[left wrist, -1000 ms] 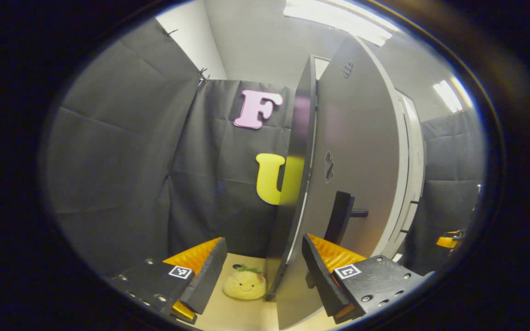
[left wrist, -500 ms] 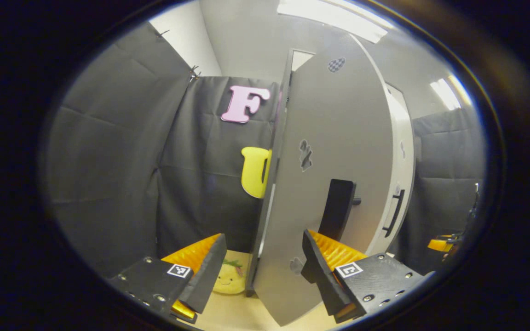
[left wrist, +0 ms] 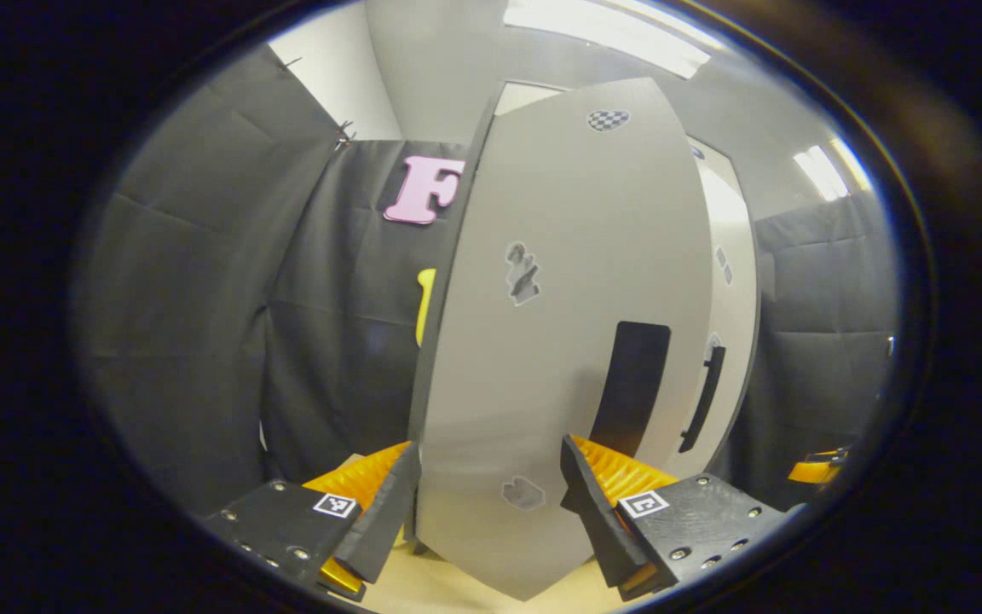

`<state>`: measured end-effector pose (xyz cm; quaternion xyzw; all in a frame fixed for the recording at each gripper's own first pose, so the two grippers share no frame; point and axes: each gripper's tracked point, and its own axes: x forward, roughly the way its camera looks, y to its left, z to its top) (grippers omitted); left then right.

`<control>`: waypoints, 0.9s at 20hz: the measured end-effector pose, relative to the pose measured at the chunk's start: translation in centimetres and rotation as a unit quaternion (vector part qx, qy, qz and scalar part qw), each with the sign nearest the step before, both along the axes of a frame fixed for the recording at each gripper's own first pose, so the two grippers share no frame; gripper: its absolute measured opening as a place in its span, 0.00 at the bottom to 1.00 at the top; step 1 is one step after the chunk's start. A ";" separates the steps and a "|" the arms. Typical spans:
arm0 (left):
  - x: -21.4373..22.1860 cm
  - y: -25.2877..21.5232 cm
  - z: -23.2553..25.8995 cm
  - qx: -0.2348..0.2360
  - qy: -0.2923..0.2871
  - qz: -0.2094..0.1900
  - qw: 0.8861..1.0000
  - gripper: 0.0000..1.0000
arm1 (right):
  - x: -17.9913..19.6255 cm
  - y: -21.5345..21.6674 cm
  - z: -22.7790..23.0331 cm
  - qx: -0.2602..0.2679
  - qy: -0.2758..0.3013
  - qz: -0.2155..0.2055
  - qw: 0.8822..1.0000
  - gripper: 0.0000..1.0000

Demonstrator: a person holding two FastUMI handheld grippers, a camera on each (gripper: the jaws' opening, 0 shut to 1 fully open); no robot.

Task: Grab one shoe with the right hand and put it into the shoe cabinet, grab the other shoe with the left hand and put it into the shoe cabinet; then close the right door with the right hand and the left door with the left hand.

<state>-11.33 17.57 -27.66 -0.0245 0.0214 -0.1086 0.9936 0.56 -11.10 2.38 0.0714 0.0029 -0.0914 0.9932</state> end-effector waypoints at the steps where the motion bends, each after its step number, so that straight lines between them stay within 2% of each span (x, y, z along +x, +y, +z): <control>1: 0.6 -0.9 0.1 0.004 0.000 -0.004 1.000 0.95 | -0.4 -0.5 0.3 0.000 -0.003 -0.005 1.000 0.96; 6: 1.0 -2.6 0.3 0.053 -0.010 0.013 0.998 0.93 | -1.6 -1.9 0.0 0.002 -0.003 -0.023 1.000 0.96; 10: -0.8 -2.7 1.5 0.056 -0.030 0.001 0.998 0.93 | -1.6 -1.6 -0.3 0.014 0.000 -0.027 1.000 0.96; 15: -8.0 0.7 2.7 0.042 -0.041 -0.002 0.998 0.96 | -0.1 -0.1 1.5 0.006 -0.028 -0.051 0.998 0.98; 16: -9.2 1.3 2.9 0.038 -0.044 -0.006 0.998 0.93 | 0.3 0.5 1.7 0.004 -0.033 -0.054 0.998 0.98; 18: -11.6 2.9 3.2 0.032 -0.050 -0.006 0.998 0.93 | 1.2 1.6 2.1 0.002 -0.043 -0.056 0.997 0.98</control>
